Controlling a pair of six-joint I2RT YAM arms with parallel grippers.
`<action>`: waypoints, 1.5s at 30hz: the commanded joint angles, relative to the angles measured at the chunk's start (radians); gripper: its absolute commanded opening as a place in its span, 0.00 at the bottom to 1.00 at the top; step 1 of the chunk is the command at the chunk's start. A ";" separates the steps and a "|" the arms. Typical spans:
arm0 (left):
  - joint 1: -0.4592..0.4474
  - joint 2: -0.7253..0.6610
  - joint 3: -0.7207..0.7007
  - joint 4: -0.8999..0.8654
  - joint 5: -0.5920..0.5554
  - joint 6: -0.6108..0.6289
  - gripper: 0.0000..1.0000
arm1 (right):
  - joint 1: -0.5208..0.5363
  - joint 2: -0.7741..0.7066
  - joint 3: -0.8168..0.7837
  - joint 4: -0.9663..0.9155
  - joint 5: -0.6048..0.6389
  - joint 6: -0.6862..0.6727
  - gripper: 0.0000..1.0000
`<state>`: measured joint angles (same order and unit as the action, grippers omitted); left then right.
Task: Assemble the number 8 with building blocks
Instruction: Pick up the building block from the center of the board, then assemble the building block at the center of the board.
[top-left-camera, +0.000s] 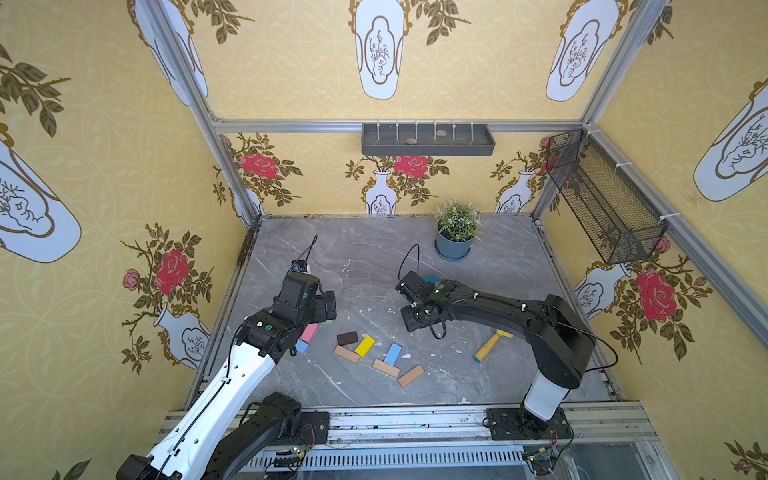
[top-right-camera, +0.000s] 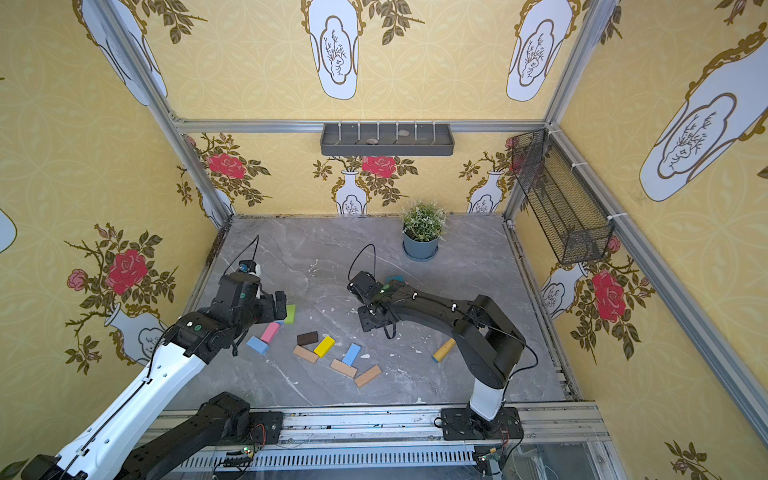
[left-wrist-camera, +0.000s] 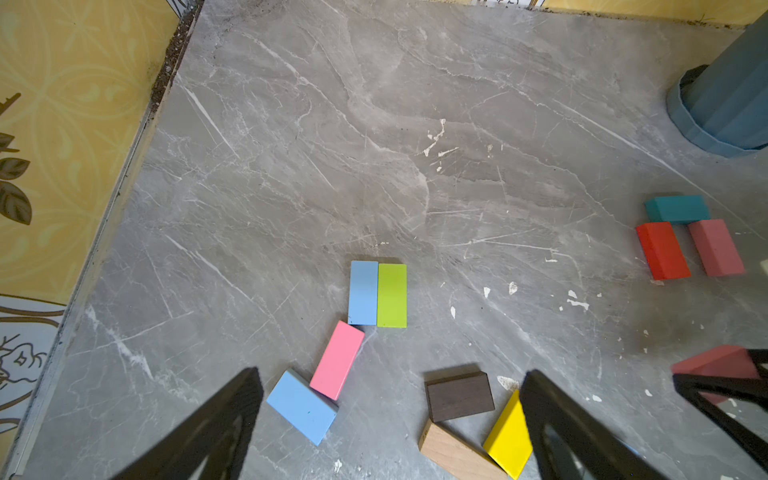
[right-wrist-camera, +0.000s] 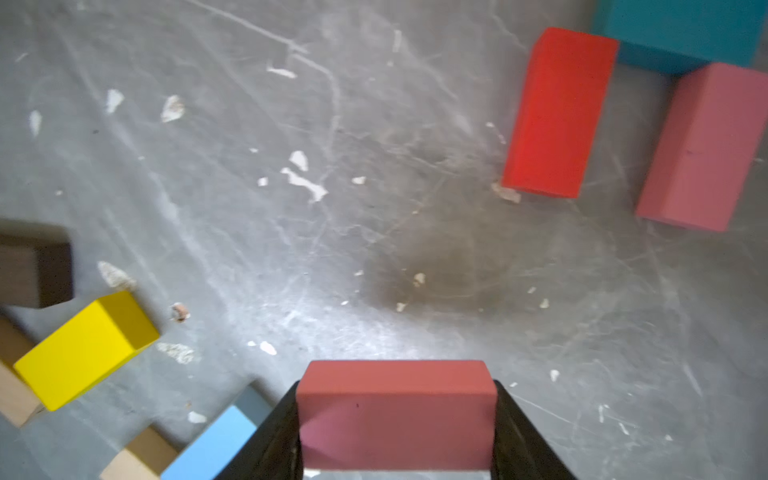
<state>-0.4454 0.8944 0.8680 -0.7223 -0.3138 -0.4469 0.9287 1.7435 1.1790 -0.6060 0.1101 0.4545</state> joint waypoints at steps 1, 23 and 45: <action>0.001 0.001 -0.005 0.010 0.005 0.001 1.00 | -0.049 -0.014 -0.029 -0.008 0.010 0.017 0.50; 0.030 -0.002 -0.005 0.011 0.007 0.002 1.00 | -0.206 0.099 -0.058 0.098 -0.027 -0.057 0.51; 0.031 0.005 -0.006 0.011 0.007 0.003 1.00 | -0.242 0.162 -0.040 0.140 -0.039 -0.081 0.52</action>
<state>-0.4152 0.8970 0.8680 -0.7197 -0.3065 -0.4465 0.6895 1.8801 1.1488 -0.4603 0.0948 0.3733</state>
